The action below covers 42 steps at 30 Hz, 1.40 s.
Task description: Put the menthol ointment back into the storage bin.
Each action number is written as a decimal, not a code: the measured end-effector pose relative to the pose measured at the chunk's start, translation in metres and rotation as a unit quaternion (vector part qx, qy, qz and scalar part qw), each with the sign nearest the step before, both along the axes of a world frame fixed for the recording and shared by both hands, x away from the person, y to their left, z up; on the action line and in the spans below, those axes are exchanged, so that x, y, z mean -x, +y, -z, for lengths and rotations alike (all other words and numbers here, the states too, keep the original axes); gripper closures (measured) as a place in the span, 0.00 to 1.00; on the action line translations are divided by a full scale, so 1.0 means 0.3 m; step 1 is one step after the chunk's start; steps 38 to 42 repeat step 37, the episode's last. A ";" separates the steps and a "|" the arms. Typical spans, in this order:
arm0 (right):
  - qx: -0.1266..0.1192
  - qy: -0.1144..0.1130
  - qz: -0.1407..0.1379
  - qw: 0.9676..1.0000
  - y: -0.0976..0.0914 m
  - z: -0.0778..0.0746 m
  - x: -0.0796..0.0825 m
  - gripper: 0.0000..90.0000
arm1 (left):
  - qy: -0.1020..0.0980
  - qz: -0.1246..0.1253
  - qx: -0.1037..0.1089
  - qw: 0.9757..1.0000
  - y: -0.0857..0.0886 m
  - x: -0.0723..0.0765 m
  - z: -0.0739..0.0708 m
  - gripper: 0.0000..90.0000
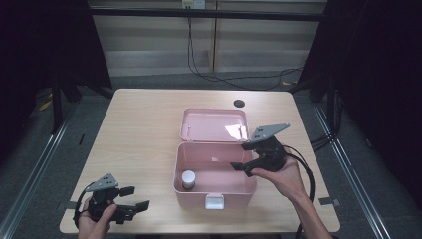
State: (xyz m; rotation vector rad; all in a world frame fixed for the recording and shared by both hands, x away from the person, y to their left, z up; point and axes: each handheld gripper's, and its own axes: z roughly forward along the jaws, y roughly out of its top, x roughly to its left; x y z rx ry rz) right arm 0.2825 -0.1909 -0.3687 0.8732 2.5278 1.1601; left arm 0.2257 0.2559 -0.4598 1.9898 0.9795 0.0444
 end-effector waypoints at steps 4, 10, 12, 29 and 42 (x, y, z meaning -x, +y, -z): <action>-0.010 -0.004 0.012 1.000 -0.035 0.009 0.014 0.28 | 0.000 0.002 0.000 1.000 0.000 -0.001 0.001 0.19; -0.029 -0.023 0.056 0.998 -0.114 0.024 0.050 0.29 | 0.000 0.000 0.004 1.000 -0.002 -0.001 0.001 0.19; -0.040 -0.031 0.074 0.996 -0.140 0.025 0.061 0.31 | -0.001 -0.004 0.005 1.000 -0.002 0.000 0.001 0.19; -0.066 -0.039 0.179 0.981 -0.296 0.131 0.149 0.27 | -0.005 -0.001 0.007 1.000 -0.003 0.002 0.001 0.19; -0.051 -0.024 0.204 0.977 -0.351 0.198 0.162 0.25 | -0.004 -0.001 0.009 1.000 -0.002 0.001 0.002 0.19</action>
